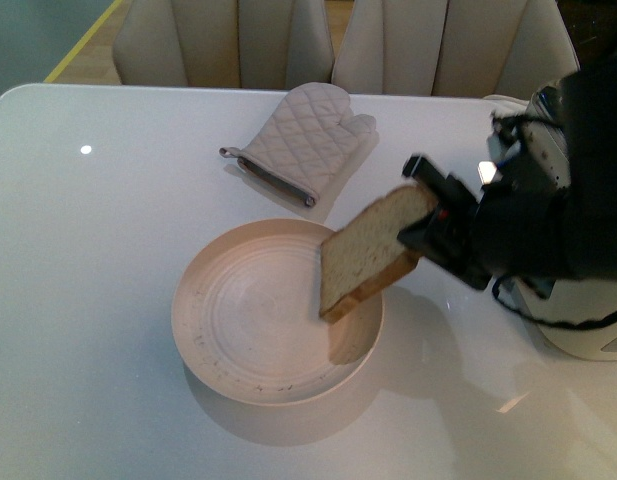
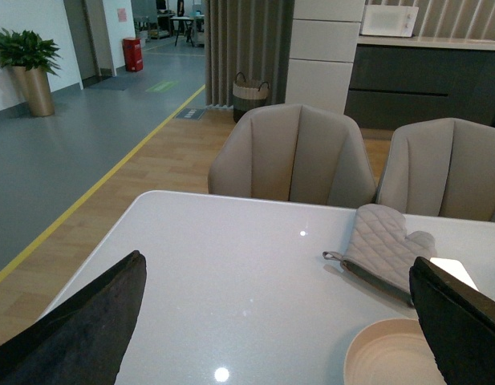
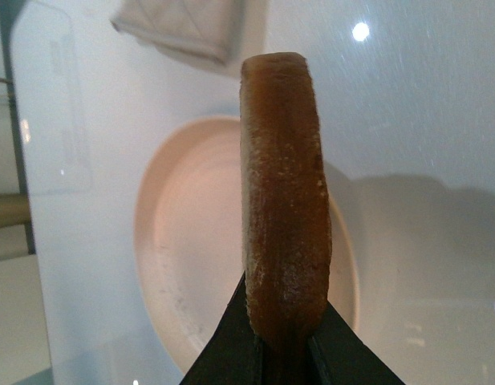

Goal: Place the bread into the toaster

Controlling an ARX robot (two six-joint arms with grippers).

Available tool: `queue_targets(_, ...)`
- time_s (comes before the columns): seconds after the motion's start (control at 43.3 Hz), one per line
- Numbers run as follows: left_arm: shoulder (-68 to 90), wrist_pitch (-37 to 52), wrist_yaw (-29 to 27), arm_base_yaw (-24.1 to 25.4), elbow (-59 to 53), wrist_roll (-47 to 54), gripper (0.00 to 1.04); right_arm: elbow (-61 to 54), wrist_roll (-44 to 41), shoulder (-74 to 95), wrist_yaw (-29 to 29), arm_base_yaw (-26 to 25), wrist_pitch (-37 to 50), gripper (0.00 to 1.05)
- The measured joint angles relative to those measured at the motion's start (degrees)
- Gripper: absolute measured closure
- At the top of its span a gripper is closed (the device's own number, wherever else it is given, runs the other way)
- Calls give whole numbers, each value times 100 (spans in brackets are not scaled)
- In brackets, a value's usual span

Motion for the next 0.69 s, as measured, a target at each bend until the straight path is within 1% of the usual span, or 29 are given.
queue_targets(0.046,0,0,2,0,0,0,7,0,-92,-345,24,-59,-133,101)
queue_targets(0.139,0,0,2,0,0,0,7,101,-581,-1370,380,-269,-680,101)
queue_targets(0.231,0,0,0,0,0,0,7,446,-1379,-2406,752,-592,-1300,101)
queue_targets(0.346,0,0,0,0,0,0,7,968,-2315,-3204,1139,-929,-1937,101)
queue_targets(0.439,0,0,2,0,0,0,7,1440,-3480,-3580,1399,-1215,-2461,101)
queue_targets(0.508,0,0,0,0,0,0,7,1615,-4262,-3617,1593,-1392,-2680,101)
queue_targets(0.577,0,0,0,0,0,0,7,1609,-4833,-3567,1663,-1532,-2826,101)
queue_targets(0.693,0,0,0,0,0,0,7,1499,-5305,-3528,1792,-1657,-2977,101)
